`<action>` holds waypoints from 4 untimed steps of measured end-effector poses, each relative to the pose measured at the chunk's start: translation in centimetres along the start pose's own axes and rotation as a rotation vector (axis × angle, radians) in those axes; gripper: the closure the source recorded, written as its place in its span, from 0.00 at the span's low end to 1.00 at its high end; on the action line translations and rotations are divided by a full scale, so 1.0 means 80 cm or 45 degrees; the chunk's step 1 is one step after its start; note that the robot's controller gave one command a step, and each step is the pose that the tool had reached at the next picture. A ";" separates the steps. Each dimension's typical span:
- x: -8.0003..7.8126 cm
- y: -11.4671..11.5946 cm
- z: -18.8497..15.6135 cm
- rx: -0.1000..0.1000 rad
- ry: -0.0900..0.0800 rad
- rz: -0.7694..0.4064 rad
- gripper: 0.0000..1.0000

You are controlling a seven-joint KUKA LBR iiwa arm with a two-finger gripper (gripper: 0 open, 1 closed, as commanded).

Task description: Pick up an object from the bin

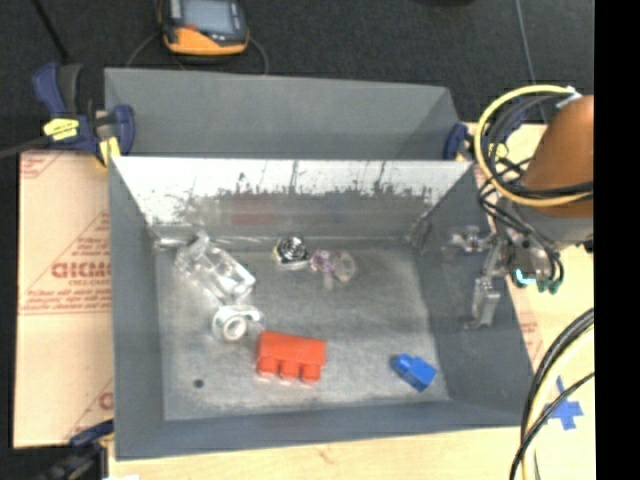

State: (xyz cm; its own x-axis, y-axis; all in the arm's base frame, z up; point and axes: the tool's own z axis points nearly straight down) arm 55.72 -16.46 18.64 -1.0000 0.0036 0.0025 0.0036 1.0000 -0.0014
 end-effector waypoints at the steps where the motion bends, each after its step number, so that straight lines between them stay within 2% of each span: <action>1: 0.064 0.043 0.127 0.000 -0.006 -0.480 0.00; 2: 0.100 0.067 0.139 0.013 -0.026 -0.825 0.00; 3: 0.103 0.069 0.142 0.007 -0.014 -0.831 1.00; 4: 0.077 0.064 -0.030 0.006 -0.011 -1.468 1.00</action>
Offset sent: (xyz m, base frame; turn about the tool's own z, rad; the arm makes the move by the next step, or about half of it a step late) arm -0.0518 0.0353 -0.1020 -0.3777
